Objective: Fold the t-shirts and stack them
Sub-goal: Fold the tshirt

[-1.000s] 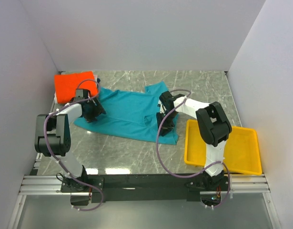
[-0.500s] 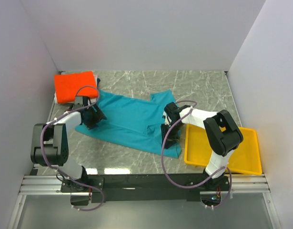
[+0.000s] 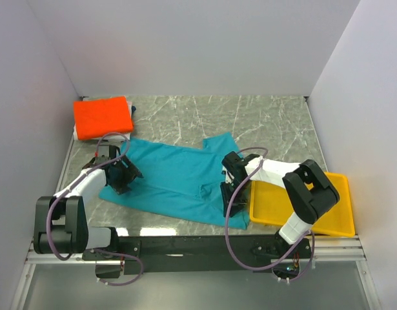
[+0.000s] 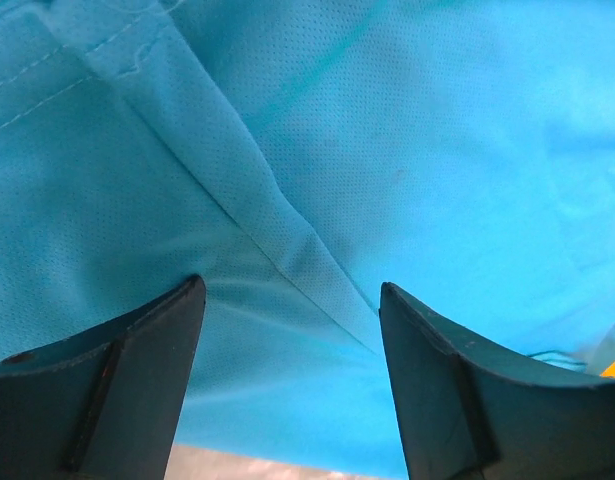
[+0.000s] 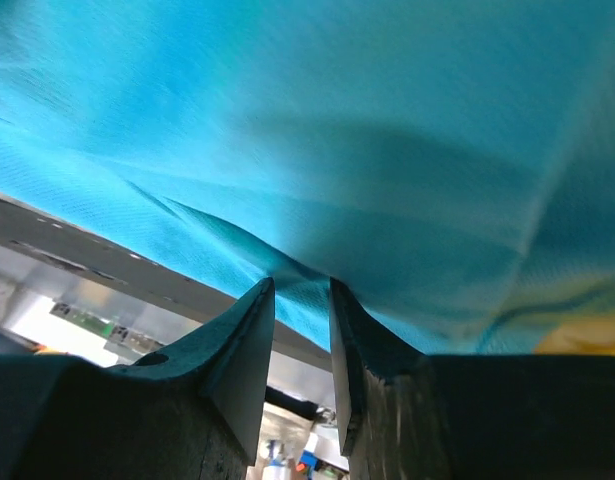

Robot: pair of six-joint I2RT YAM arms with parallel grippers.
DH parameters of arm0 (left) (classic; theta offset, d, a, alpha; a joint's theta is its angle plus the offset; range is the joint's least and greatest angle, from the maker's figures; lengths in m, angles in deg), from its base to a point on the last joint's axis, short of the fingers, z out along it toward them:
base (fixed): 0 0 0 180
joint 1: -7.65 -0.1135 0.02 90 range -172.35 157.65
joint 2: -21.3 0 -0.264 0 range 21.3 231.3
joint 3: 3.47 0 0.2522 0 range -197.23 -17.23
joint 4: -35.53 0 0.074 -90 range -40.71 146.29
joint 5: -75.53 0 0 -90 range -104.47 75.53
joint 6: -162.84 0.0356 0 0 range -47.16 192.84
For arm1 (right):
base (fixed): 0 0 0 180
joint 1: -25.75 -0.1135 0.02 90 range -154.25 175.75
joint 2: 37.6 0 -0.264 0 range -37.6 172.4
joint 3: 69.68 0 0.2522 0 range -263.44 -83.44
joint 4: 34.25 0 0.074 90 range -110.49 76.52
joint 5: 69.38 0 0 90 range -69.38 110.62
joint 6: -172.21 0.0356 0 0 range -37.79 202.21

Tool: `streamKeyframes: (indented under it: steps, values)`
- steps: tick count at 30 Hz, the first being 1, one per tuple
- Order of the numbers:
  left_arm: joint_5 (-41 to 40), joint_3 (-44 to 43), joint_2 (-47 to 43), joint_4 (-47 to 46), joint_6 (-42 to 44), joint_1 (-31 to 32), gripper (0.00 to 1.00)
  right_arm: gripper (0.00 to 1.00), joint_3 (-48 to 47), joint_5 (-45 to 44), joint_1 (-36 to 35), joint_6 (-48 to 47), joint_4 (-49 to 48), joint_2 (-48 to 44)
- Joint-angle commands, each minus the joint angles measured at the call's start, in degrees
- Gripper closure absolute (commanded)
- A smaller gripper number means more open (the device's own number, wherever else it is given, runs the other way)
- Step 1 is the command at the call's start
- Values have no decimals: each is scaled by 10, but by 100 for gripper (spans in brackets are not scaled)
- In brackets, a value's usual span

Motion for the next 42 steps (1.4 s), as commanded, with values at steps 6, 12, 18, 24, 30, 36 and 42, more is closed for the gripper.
streamKeyframes:
  steps: [6, 12, 18, 24, 30, 36, 42]
  values:
    - [-23, -79, -17, 99, 10, -1, 22, 64, -112, -65, -3, -32, 104, -36]
    - [1, -113, 51, 43, 19, -1, 22, 64, -173, -70, -3, -46, 83, 23]
    - [19, -109, 106, -5, 13, -1, 22, 64, -168, -58, -3, -51, 44, 72]
    - [-16, -74, 110, 5, -9, -1, 22, 64, -123, -53, -3, -44, 26, 72]
    - [-58, 14, 5, 30, -53, -1, 20, 64, -63, -46, -2, -32, 16, 38]
    - [-73, 94, -107, 67, -120, -1, 18, 64, -29, -37, -5, -24, 9, 10]
    - [-90, 108, -183, 115, -192, -1, 17, 64, -24, -31, -7, -28, 7, 6]
